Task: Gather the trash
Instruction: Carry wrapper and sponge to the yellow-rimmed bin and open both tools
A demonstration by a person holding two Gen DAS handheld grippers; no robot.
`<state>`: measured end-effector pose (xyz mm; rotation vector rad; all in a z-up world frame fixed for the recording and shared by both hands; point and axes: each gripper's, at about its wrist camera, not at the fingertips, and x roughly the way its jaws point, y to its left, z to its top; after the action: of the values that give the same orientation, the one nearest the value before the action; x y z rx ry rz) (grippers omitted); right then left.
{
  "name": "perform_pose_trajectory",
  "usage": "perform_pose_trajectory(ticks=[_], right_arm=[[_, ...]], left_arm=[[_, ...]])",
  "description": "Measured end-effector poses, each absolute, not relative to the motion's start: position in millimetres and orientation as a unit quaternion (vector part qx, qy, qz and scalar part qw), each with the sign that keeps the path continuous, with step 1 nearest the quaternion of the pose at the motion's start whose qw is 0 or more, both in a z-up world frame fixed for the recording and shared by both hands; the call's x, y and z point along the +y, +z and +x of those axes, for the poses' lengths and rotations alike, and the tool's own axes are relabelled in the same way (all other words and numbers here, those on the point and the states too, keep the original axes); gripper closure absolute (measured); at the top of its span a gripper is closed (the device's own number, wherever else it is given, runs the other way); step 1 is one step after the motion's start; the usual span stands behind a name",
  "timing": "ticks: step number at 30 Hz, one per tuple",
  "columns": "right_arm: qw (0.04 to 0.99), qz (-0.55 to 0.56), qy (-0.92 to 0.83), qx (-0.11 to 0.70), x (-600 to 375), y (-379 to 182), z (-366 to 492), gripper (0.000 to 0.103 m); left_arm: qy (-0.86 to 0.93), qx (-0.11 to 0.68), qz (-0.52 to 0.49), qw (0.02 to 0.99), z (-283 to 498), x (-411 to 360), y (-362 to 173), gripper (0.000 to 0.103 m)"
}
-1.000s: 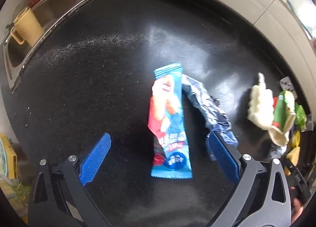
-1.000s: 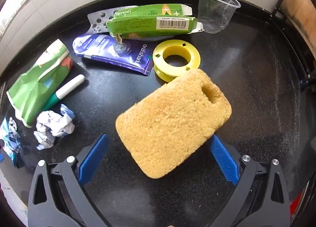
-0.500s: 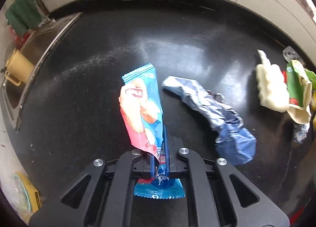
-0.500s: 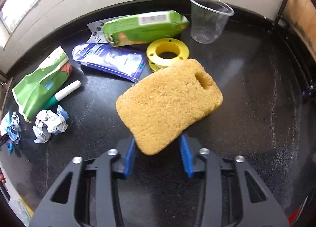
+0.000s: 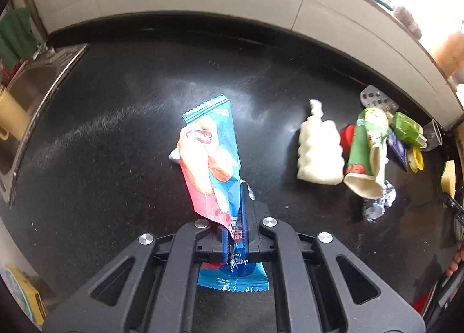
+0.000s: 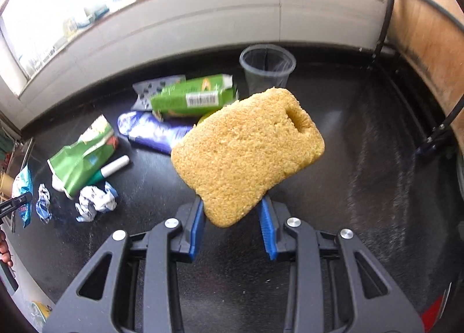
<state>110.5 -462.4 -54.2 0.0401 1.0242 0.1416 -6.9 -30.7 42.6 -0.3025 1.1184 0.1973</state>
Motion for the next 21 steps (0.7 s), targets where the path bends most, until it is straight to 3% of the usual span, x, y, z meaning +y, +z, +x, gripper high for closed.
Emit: perform_pose_trajectory(ticks=[13,21], right_arm=[[0.873,-0.026,0.141,0.466,-434.2,-16.9,137.4,0.069],[0.850,-0.089,0.278,0.438,-305.5,3.2,141.2,0.069]], left_arm=[[0.123,0.496,-0.136,0.849,-40.3,-5.0,90.0,0.097],[0.219,0.462,-0.188,0.838,-128.9,47.5,96.6,0.097]])
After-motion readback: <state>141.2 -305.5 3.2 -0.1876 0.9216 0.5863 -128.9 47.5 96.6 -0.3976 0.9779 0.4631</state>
